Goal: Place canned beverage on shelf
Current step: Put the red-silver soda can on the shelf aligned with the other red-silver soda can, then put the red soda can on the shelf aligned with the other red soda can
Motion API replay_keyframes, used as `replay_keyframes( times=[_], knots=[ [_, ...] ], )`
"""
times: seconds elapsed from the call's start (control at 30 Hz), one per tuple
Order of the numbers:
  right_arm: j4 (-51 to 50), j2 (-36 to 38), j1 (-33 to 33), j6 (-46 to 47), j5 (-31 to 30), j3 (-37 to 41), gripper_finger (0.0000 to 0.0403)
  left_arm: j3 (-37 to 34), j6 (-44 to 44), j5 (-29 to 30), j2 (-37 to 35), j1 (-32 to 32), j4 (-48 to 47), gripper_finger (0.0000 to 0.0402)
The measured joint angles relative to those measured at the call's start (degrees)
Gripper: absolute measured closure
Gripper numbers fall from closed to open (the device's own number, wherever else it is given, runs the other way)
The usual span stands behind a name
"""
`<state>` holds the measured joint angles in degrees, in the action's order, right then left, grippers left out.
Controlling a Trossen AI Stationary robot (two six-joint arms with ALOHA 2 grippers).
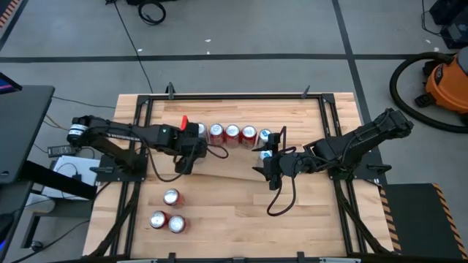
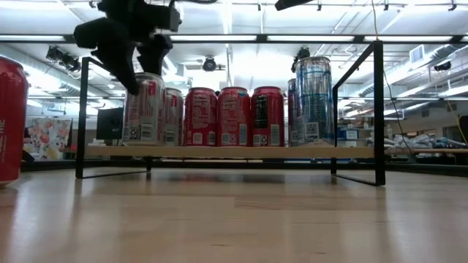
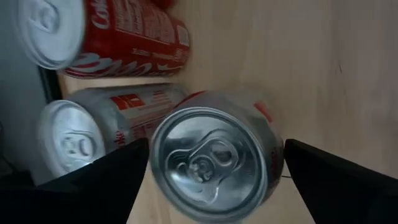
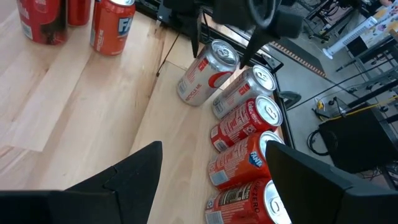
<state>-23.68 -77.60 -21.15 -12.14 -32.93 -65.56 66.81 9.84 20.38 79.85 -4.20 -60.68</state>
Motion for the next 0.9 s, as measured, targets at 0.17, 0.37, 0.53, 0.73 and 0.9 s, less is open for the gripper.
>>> replay_keyframes(
  times=[0.17,0.37,0.53,0.73,0.9],
  knots=[
    [0.0,0.0,0.0,0.0,0.0,0.0,0.0106,3.5,-0.8,0.8,0.0,-0.7,-1.0,0.0017],
    [0.0,0.0,0.0,0.0,0.0,0.0,0.0106,12.1,-5.8,1.7,0.0,-0.9,-5.4,0.0017],
    [0.0,0.0,0.0,0.0,0.0,0.0,0.0106,16.5,-19.9,-7.7,-0.1,-4.1,-3.4,0.0017],
    [0.0,0.0,0.0,0.2,0.1,0.0,0.0106,14.1,-36.9,-14.2,0.1,-14.5,-1.0,0.0017],
    [0.1,0.0,0.0,0.2,0.2,0.4,0.0106,13.7,-49.9,-12.4,0.5,-24.2,0.2,0.0017]
  ],
)
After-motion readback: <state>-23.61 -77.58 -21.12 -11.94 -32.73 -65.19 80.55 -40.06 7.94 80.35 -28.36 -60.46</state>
